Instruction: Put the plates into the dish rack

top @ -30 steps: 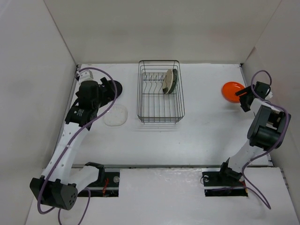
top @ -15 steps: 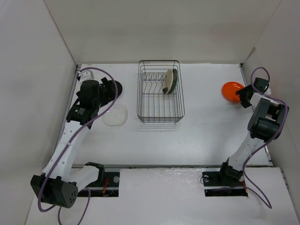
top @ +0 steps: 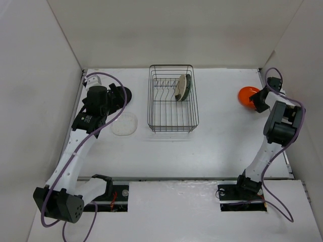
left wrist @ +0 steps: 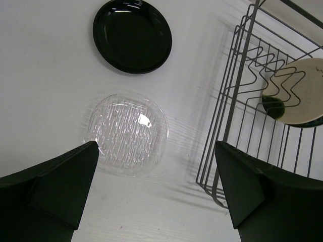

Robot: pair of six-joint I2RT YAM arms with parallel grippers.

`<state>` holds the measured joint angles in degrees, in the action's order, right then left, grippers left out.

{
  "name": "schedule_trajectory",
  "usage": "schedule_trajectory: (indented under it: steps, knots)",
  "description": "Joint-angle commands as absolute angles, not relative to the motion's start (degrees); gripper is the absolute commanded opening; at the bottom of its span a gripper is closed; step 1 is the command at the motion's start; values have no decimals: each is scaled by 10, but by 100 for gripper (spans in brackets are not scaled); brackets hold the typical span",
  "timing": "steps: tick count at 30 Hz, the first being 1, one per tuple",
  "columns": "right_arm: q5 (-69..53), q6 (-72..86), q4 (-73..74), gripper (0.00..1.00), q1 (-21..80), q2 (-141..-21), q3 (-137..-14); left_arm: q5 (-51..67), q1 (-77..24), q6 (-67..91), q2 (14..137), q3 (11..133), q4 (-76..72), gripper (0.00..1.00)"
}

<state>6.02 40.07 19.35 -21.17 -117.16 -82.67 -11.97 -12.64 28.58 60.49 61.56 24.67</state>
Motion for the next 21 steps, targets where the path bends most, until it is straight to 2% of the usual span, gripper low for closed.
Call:
schedule_trajectory:
  steps: [1,3,6,9,13,14,16,17,21]
  knots:
    - [79,396,226,60,-213,-1188,-868,-127,-125,281,602,639,242,100]
    - [84,396,246,59,-213,-1197,-888,-127,-125,281,602,639,242,100]
    - [84,389,257,51,-213,-1209,-893,-127,-125,281,602,639,242,100]
    - [84,378,262,35,-213,-1216,-901,-138,-125,281,602,639,247,100]
    - [91,370,294,29,-213,-1239,-929,-138,-125,281,602,639,247,100]
    - [91,370,294,16,-213,-1239,-939,-138,-125,281,602,639,247,100]
    - [91,364,309,3,-213,-1256,-947,-138,-125,281,602,639,247,100]
    - [91,364,317,0,-213,-1256,-954,-144,-125,281,602,639,247,100]
    - [96,359,323,0,-213,-1256,-954,-144,-125,281,602,639,247,100]
